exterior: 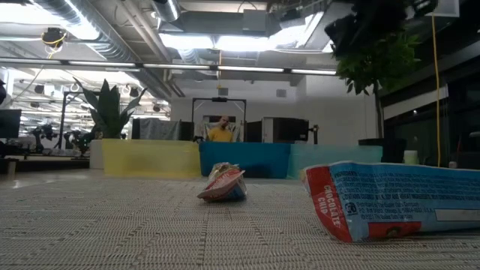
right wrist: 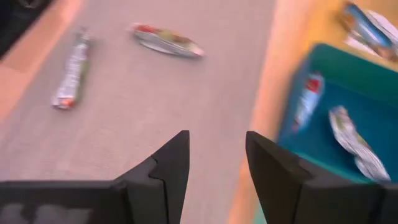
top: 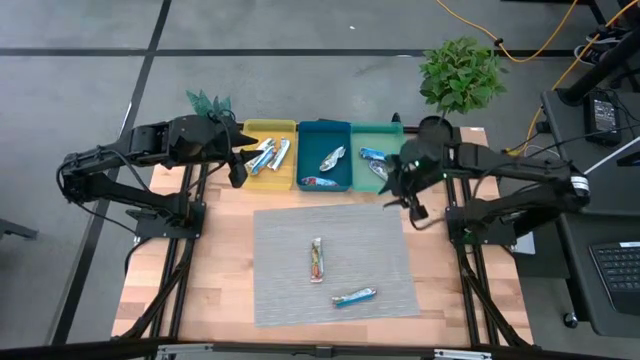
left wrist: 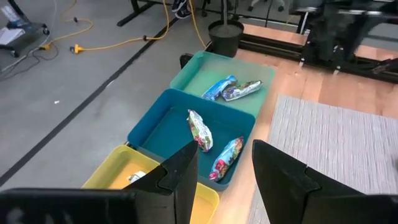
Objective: Pick and place Granola Bars by type
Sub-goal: Put the red granola bar into the blue bin
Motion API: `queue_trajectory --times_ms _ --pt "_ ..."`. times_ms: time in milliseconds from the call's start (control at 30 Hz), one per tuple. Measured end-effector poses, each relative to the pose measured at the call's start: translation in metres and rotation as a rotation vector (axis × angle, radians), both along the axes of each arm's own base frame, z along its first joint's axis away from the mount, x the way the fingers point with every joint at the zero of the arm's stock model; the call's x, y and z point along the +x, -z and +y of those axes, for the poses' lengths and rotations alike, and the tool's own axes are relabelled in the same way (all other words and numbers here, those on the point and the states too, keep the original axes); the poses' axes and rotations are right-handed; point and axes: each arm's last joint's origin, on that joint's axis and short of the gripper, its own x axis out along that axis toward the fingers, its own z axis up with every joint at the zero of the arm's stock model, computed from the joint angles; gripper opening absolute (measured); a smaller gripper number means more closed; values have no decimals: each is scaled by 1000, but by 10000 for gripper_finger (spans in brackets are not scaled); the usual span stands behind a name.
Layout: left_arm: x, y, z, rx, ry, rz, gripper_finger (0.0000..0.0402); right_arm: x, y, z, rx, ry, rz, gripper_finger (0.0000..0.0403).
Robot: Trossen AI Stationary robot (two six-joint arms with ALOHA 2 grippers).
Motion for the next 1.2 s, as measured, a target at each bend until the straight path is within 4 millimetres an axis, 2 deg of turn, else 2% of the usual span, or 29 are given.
queue_trajectory --times_ms 133,467,667,967,1200 --pt "0 0 -1 -1 48 6 143 6 1 23 48 -47 4 160" --pt "0 0 -1 2 61 9 143 13 -5 67 67 -18 -63 160" --pt "0 0 -3 -21 102 5 143 20 -1 106 139 -94 -84 160" --pt "0 0 -3 9 128 21 143 37 29 163 227 -162 15 160" --pt "0 0 -3 47 152 39 143 53 72 188 234 -107 185 160"
